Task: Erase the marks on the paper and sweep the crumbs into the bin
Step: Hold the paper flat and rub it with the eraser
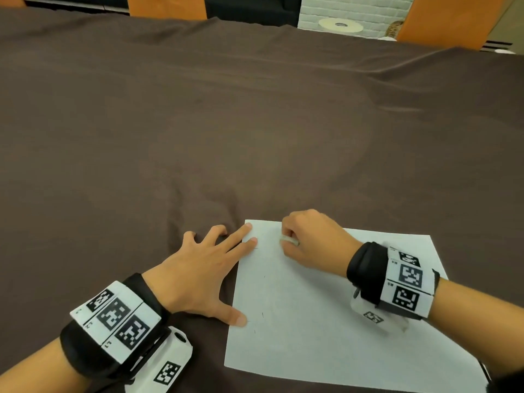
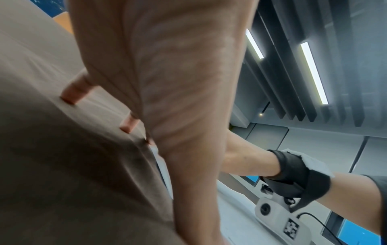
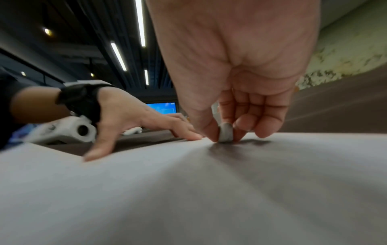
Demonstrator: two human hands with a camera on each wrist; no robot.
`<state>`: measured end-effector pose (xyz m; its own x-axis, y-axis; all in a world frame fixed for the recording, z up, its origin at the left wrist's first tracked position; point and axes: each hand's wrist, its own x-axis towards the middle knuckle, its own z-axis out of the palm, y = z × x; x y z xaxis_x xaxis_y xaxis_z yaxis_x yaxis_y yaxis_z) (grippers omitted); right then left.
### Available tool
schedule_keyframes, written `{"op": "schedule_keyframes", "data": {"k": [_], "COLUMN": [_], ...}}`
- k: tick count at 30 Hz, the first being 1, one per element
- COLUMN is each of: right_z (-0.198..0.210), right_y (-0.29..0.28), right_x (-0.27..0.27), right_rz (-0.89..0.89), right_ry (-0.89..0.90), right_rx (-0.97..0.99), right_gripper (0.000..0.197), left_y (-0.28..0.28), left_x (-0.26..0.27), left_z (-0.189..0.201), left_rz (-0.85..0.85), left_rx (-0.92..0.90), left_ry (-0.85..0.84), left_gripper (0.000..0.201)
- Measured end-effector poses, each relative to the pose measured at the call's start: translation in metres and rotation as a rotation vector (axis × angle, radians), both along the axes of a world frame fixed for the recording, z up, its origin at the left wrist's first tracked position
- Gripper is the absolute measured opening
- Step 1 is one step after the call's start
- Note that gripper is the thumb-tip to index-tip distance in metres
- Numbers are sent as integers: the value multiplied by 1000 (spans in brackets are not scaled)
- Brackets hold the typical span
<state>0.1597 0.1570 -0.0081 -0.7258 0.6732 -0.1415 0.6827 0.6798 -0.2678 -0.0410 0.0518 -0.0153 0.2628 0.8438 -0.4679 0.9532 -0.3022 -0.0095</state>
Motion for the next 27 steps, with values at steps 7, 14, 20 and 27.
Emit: {"op": "schedule_keyframes", "data": {"k": [7,14,20,27], "right_z": [2,1,2,5], "right_y": [3,-14,-7,5], "right_x": [-2,-1,-2,2], "right_rz": [-14,88,50,-21], "right_ry": [-29,-80,-62,-55], "right_rx": [42,24,45,53], "right_gripper": [12,16,13,15], "left_y": [2,6,7,9], "left_x": [2,4,4,3], "left_z": [-5,-10,-10,-13], "left_rz": [-37,-66,-69,-66], "left_rx": [96,159,153,170], "left_ry": [-124,-178,-147,-145], "left_gripper": [116,107,110,114]}}
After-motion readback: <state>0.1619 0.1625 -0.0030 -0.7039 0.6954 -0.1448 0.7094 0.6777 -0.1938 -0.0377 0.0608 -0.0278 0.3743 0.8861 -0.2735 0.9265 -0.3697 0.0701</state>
